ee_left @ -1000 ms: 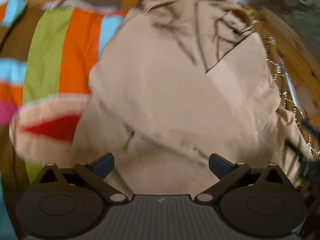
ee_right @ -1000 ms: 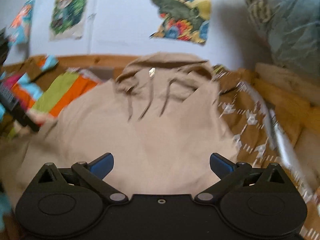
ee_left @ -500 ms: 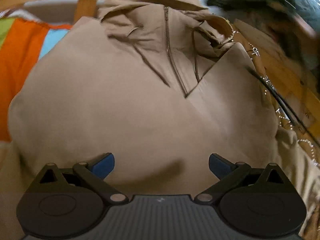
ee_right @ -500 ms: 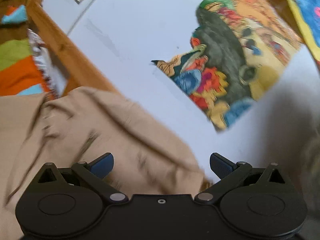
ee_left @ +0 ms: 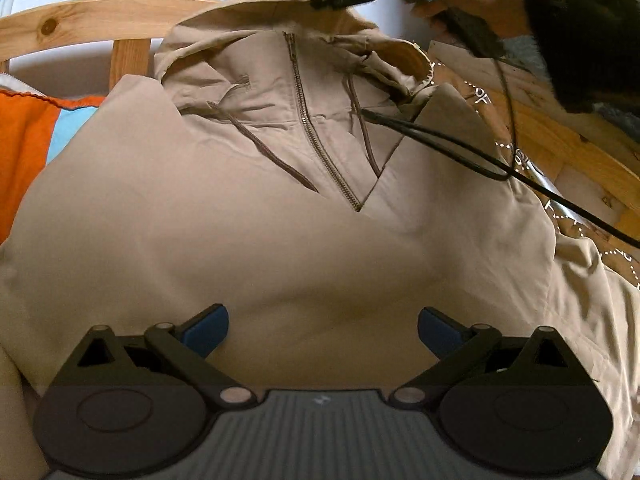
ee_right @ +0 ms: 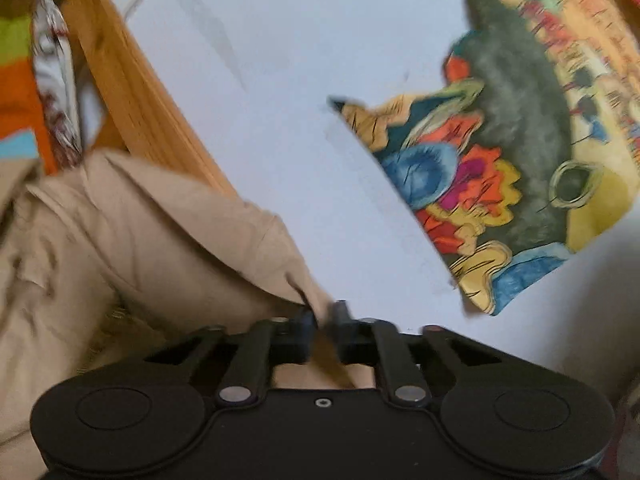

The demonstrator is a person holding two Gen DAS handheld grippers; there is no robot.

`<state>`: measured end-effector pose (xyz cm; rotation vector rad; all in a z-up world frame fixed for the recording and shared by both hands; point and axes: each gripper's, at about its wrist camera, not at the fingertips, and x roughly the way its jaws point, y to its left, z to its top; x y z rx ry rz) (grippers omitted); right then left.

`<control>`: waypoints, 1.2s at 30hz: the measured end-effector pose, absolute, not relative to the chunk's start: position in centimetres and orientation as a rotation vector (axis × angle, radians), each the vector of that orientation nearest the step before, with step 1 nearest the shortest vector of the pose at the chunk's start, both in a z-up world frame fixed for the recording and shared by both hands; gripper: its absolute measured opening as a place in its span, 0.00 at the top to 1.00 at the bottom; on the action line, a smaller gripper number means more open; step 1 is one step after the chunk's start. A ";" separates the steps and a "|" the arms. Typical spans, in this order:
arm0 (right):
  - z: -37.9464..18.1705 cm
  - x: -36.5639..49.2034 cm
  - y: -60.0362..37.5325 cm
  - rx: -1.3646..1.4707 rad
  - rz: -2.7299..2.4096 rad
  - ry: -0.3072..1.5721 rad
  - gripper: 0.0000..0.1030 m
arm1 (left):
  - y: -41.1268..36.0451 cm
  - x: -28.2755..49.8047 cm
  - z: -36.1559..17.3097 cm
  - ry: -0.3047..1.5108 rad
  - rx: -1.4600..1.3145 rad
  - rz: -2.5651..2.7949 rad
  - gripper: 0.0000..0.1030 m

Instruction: Fold large clothes

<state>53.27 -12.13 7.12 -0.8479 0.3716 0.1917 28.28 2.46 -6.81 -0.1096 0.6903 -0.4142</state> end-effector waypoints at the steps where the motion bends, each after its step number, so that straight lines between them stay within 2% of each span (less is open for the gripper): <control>1: 7.7 51.9 -12.0 -0.851 0.198 0.359 0.95 | 2.5 28.3 -6.7 0.697 -0.113 -0.413 0.00; 9: 11.3 37.1 -11.1 -0.844 0.274 0.254 0.98 | 5.5 27.7 -4.6 0.764 -0.276 -0.332 0.00; 13: 8.7 29.5 -10.6 -0.752 0.307 0.291 0.99 | 8.0 25.5 -2.9 0.727 -0.354 -0.270 0.00; 17: 2.5 24.6 -9.8 -0.671 0.338 0.426 0.99 | 9.6 23.3 -1.8 0.670 -0.382 -0.227 0.00; 18: 1.0 23.8 -9.7 -0.660 0.341 0.467 0.92 | 9.8 23.0 -1.6 0.664 -0.381 -0.219 0.00; 19: -0.5 23.2 -9.8 -0.637 0.357 0.531 0.82 | 10.0 22.7 -1.5 0.659 -0.381 -0.213 0.00; 21: -2.2 21.9 -10.3 -0.572 0.390 0.640 0.77 | 10.4 22.5 -1.3 0.648 -0.379 -0.199 0.00; 23: -2.1 20.5 -11.2 -0.528 0.390 0.653 0.67 | 10.9 22.7 -1.1 0.645 -0.375 -0.183 0.00; 24: -1.7 20.2 -11.8 -0.507 0.382 0.648 0.57 | 11.0 23.1 -1.1 0.638 -0.372 -0.171 0.00; 25: -1.1 20.0 -12.6 -0.472 0.365 0.639 0.53 | 11.2 23.3 -1.0 0.630 -0.369 -0.163 0.00; 30: 1.7 23.0 -17.6 -0.263 0.177 0.586 0.52 | 11.8 26.0 -0.8 0.606 -0.363 -0.115 0.01; 33: 2.1 26.2 -20.6 -0.100 0.043 0.571 0.53 | 11.5 28.0 -0.6 0.585 -0.317 -0.083 0.05; 35: 1.4 28.9 -22.1 -0.024 -0.016 0.579 0.56 | 11.0 29.8 -0.6 0.593 -0.258 -0.058 0.20; 36: 0.8 30.2 -22.7 0.020 -0.042 0.595 0.63 | 10.9 30.6 -0.6 0.602 -0.242 -0.057 0.24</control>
